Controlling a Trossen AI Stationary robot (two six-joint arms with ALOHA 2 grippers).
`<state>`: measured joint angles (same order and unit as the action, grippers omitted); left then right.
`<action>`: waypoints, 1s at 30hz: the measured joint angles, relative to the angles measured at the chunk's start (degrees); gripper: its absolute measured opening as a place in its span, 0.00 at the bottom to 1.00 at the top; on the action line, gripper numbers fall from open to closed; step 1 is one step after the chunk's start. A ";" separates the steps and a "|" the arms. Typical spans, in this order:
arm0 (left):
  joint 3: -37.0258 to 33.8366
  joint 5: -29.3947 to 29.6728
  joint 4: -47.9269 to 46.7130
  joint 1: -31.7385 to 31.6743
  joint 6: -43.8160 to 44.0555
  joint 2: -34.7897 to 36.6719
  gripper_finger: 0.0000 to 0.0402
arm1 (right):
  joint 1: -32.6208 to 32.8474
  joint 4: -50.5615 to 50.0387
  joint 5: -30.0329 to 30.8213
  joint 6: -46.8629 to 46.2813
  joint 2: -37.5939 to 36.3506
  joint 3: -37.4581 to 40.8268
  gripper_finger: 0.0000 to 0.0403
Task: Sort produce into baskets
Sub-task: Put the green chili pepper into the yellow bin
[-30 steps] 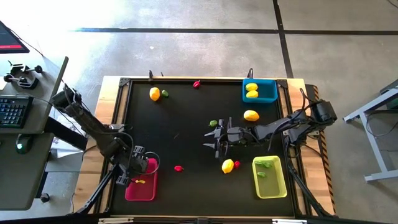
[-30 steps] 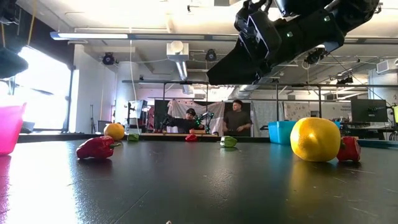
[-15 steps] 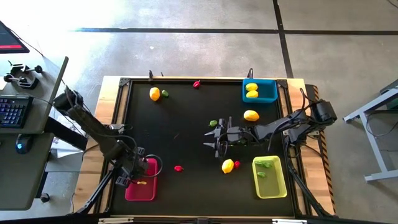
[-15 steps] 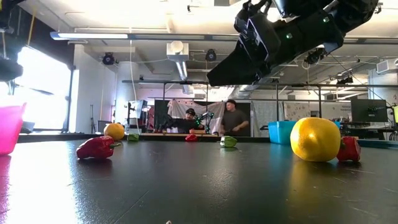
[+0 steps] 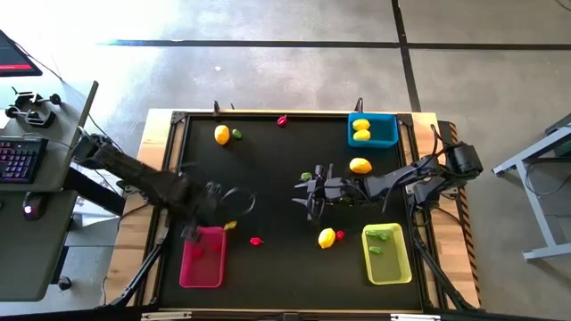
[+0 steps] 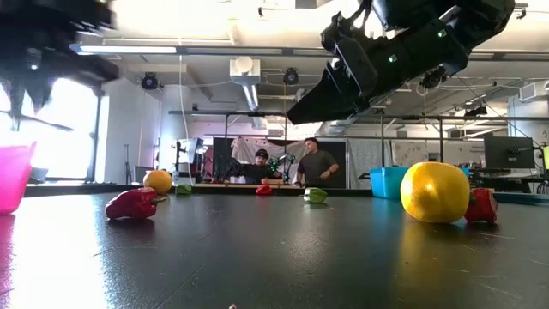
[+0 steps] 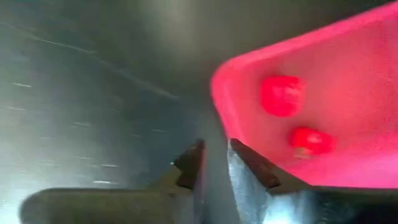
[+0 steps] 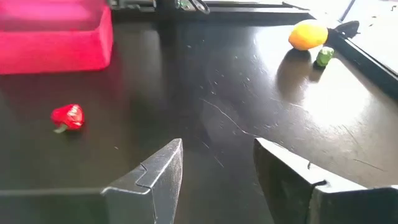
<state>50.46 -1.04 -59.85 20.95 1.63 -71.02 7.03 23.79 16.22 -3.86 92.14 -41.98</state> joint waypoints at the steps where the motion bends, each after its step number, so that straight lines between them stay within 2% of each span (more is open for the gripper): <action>1: 0.25 0.21 -0.01 -2.85 -3.08 0.00 0.09 | -0.32 -0.44 -0.03 0.27 0.00 0.00 0.47; 5: 0.45 0.36 0.02 -15.19 -14.86 -0.01 0.01 | -1.60 -1.34 -0.13 0.41 0.00 0.00 0.47; 9: 0.45 2.23 1.32 -26.77 -25.15 -0.74 0.01 | -2.31 -1.76 -0.12 0.48 0.00 0.00 0.47; 13: 0.45 5.76 6.51 -35.21 -35.84 -2.66 0.00 | -2.56 -1.89 -0.14 0.48 0.00 0.00 0.47; 15: 0.52 8.03 10.28 -38.28 -39.63 -4.57 0.00 | -2.56 -1.92 -0.13 1.09 0.00 0.00 0.47; 18: 1.82 10.42 10.96 -42.10 -44.35 -9.53 0.00 | -2.56 -1.92 -0.12 1.33 0.00 0.00 0.47; 23: 8.58 12.22 9.28 -46.10 -44.50 -18.26 0.00 | -2.56 -1.92 -0.13 2.13 0.00 0.00 0.47; 27: 13.10 13.74 10.25 -49.68 -43.33 -22.59 0.01 | -2.56 -1.92 -0.12 2.40 0.00 0.00 0.47; 30: 14.08 16.94 11.04 -52.61 -46.93 -24.98 0.04 | -2.56 -1.92 -0.12 2.52 0.00 0.00 0.47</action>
<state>64.54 15.89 -48.80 -31.66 -45.30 -96.01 4.47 21.87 16.10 -1.34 92.14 -41.98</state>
